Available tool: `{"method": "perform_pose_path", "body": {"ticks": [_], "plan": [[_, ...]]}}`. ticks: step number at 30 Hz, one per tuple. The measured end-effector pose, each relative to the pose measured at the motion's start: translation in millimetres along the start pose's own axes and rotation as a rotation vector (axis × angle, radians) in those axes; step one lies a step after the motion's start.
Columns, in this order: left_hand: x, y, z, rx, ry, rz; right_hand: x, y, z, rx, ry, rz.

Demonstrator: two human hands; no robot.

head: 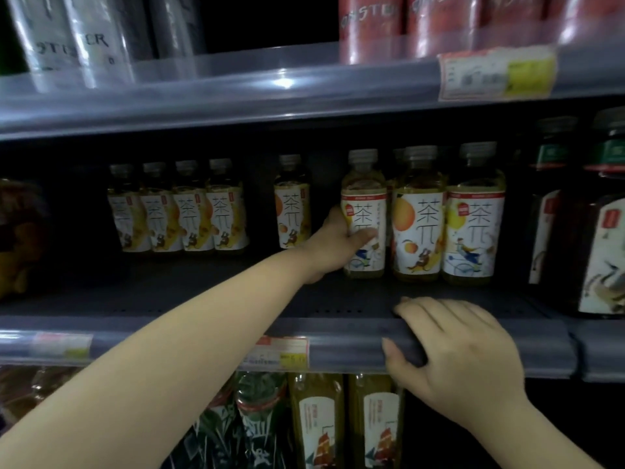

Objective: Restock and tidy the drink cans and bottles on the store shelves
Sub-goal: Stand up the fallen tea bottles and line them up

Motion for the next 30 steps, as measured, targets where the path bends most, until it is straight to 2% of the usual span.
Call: {"method": "perform_pose_path", "body": {"ticks": [9, 12, 14, 17, 19, 24, 30], "plan": [[3.7, 6.0, -8.6, 0.011, -0.002, -0.024, -1.4, -7.4, 4.3, -0.131, 0.086, 0.115], [8.4, 5.4, -8.9, 0.089, 0.013, 0.056, 14.8, -17.0, 13.3, -0.064, 0.274, 0.334], [16.4, 3.6, -7.4, 0.176, 0.043, 0.054, 35.7, -16.8, 24.1, -0.051, 0.424, 0.344], [23.1, 8.7, -4.4, 0.193, 0.07, 0.092, 64.6, -7.8, 37.9, -0.196, 0.667, 0.227], [23.1, 12.8, -2.4, 0.191, 0.08, 0.132, 74.6, -2.0, 44.4, -0.278, 0.755, 0.218], [19.2, 18.3, 1.2, 0.247, 0.107, 0.165, 94.6, 13.0, 54.8, -0.382, 0.943, 0.454], [12.9, 19.1, 0.9, 0.288, 0.178, 0.227, 94.1, 20.8, 53.9, -0.395, 0.953, 0.193]]}}
Point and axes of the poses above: each hand's wrist, its own z-axis towards the middle knuckle, its own y-axis out of the palm, x = y × z, the point moved 5 cm from there along z, towards the middle knuckle, and after that the axes turned 8 degrees about y, right-handed, at the moved point
